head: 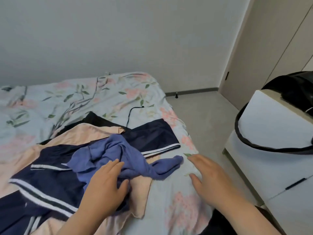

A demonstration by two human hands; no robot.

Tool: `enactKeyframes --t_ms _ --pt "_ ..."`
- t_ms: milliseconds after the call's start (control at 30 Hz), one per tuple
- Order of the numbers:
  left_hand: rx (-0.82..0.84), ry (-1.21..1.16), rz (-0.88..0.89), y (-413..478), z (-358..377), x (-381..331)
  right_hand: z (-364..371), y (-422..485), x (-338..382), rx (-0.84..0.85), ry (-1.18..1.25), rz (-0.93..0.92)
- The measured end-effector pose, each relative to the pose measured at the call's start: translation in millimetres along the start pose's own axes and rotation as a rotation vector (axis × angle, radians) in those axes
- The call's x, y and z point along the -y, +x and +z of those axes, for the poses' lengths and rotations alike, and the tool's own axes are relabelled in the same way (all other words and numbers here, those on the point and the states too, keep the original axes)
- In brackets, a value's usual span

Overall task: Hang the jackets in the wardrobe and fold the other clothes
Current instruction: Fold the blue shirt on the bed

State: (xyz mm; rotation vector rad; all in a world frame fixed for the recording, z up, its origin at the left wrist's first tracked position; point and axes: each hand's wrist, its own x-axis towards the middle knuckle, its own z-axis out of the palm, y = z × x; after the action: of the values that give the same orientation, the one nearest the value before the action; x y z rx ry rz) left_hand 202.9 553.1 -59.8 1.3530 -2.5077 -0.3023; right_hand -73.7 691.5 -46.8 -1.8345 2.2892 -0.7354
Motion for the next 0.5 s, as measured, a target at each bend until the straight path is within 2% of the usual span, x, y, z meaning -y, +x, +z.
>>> enactKeyframes --t_ms 100,300,400,500 --pt "0.056 -0.026 -0.154 -7.4 4.6 43.5 30.3 23.4 30.5 0.073 0.051 -0.073" --pt "0.07 -0.105 -0.342 -25.3 14.9 104.3 99.5 56.1 88.5 0.328 0.127 -0.106" --pt "0.057 -0.382 -0.466 -29.0 21.4 119.3 135.1 62.5 119.5 0.483 0.169 -0.105" --pt "0.016 -0.677 -0.604 -27.5 28.0 122.5 164.2 66.5 137.4 0.53 0.207 -0.091"
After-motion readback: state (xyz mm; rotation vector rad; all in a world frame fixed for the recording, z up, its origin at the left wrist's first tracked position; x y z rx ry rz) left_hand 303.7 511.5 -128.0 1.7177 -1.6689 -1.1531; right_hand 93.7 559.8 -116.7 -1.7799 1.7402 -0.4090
